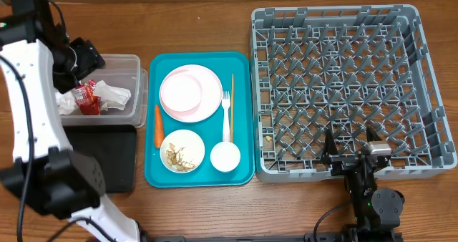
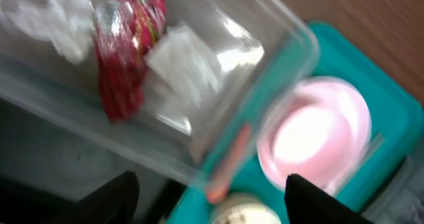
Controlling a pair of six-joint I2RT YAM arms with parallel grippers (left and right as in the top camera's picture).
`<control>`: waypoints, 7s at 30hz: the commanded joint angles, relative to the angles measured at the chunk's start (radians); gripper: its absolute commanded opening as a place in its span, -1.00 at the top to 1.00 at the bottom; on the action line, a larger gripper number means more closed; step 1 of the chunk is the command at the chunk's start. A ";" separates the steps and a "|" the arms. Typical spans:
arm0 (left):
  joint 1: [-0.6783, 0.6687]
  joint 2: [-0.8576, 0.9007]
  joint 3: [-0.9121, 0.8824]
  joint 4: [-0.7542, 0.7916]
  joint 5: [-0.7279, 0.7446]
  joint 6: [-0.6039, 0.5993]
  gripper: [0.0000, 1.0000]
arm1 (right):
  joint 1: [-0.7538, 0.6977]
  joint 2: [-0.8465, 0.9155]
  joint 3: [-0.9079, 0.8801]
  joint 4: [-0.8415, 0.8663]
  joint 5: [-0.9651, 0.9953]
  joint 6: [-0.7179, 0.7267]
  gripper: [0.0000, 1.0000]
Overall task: Sort waste into correct bins and load items into the dishwasher
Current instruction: 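Move the left gripper to the rice bowl and grasp its rim, then lift the rice bowl left and tip it over the clear bin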
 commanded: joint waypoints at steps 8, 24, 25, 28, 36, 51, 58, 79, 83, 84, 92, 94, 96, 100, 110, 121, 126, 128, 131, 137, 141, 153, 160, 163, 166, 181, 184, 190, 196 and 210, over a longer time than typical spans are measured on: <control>-0.251 -0.057 -0.036 -0.214 0.074 0.086 0.10 | -0.004 -0.012 -0.011 0.008 -0.001 0.004 -1.00; -0.695 -0.062 -0.092 -0.214 -0.164 -0.148 0.49 | -0.003 -0.011 -0.011 0.008 -0.001 0.004 -1.00; -0.710 -0.062 -0.092 -0.214 -0.200 -0.174 0.49 | -0.004 -0.012 -0.011 0.008 -0.001 0.004 -1.00; -0.748 -0.062 -0.095 -0.213 -0.305 -0.288 0.45 | -0.003 -0.011 -0.011 0.008 -0.001 0.004 -1.00; -0.790 -0.061 -0.242 -0.091 -0.283 -0.335 0.21 | -0.004 -0.011 -0.011 0.008 -0.001 0.004 -1.00; -0.790 -0.061 -0.544 0.158 -0.182 -0.343 0.22 | -0.003 -0.011 -0.011 0.008 -0.001 0.004 -1.00; -0.790 -0.061 -0.583 0.200 -0.179 -0.353 0.22 | -0.003 -0.011 -0.011 0.008 -0.001 0.004 -1.00; -0.790 -0.061 -0.747 0.394 -0.175 -0.394 0.30 | -0.004 -0.011 -0.011 0.008 -0.001 0.004 -1.00; -0.790 -0.061 -0.765 0.423 -0.175 -0.394 0.32 | -0.003 -0.011 -0.011 0.008 -0.001 0.004 -1.00; -0.790 -0.061 -0.768 0.427 -0.175 -0.394 0.33 | -0.003 -0.011 -0.011 0.008 -0.001 0.004 -1.00; -0.790 -0.060 -0.808 0.456 -0.182 -0.394 0.38 | -0.004 -0.012 -0.011 0.008 -0.001 0.004 -1.00; -0.790 -0.060 -0.827 0.469 -0.186 -0.394 0.38 | -0.003 -0.012 -0.011 0.008 -0.001 0.004 -1.00; -0.789 -0.060 -0.835 0.472 -0.182 -0.393 0.59 | -0.003 -0.011 -0.011 0.008 -0.001 0.004 -1.00; -0.789 -0.060 -0.835 0.472 -0.183 -0.390 0.75 | -0.004 -0.011 -0.011 0.008 -0.001 0.004 -1.00; -0.788 -0.061 -0.791 0.445 -0.182 -0.355 0.77 | -0.003 -0.011 -0.011 0.008 -0.001 0.004 -1.00; -0.788 -0.061 -0.737 0.376 -0.183 -0.334 0.92 | -0.003 -0.011 -0.011 0.008 -0.001 0.004 -1.00; -0.788 -0.061 -0.737 0.376 -0.183 -0.330 0.90 | -0.004 -0.011 -0.011 0.008 -0.001 0.004 -1.00; -0.789 -0.061 -0.737 0.376 -0.182 -0.330 0.70 | -0.003 -0.011 -0.011 0.008 -0.001 0.004 -1.00; -0.789 -0.061 -0.737 0.369 -0.183 -0.330 0.72 | -0.003 -0.011 -0.011 0.008 -0.001 0.004 -1.00; -0.789 -0.061 -0.737 0.352 -0.183 -0.330 0.62 | -0.003 -0.011 -0.011 0.008 -0.001 0.004 -1.00; -0.789 -0.061 -0.737 0.348 -0.183 -0.330 0.36 | -0.003 -0.012 -0.011 0.008 -0.001 0.004 -1.00; -0.789 -0.060 -0.753 0.364 -0.183 -0.330 0.42 | -0.004 -0.011 -0.011 0.008 -0.001 0.004 -1.00; -0.789 -0.060 -0.760 0.395 -0.187 -0.330 0.46 | -0.004 -0.011 -0.011 0.008 -0.001 0.004 -1.00; -0.789 -0.060 -0.761 0.401 -0.188 -0.330 0.50 | -0.003 -0.011 -0.011 0.008 -0.001 0.004 -1.00; -0.790 -0.060 -0.761 0.404 -0.198 -0.330 0.54 | -0.004 -0.011 -0.011 0.008 -0.001 0.004 -1.00; -0.788 -0.060 -0.817 0.457 -0.212 -0.329 0.88 | -0.003 -0.011 -0.011 0.008 -0.001 0.004 -1.00; -0.787 -0.060 -0.817 0.459 -0.212 -0.329 0.92 | -0.004 -0.012 -0.011 0.008 -0.001 0.004 -1.00; -0.787 -0.060 -0.817 0.455 -0.210 -0.313 0.92 | -0.003 -0.012 -0.011 0.008 -0.001 0.004 -1.00; -0.787 -0.069 -0.798 0.428 -0.183 -0.247 0.92 | -0.004 -0.011 -0.011 0.008 -0.001 0.004 -1.00; -0.784 -0.282 -0.716 0.333 -0.190 -0.188 0.92 | -0.003 -0.011 -0.011 0.008 -0.001 0.004 -1.00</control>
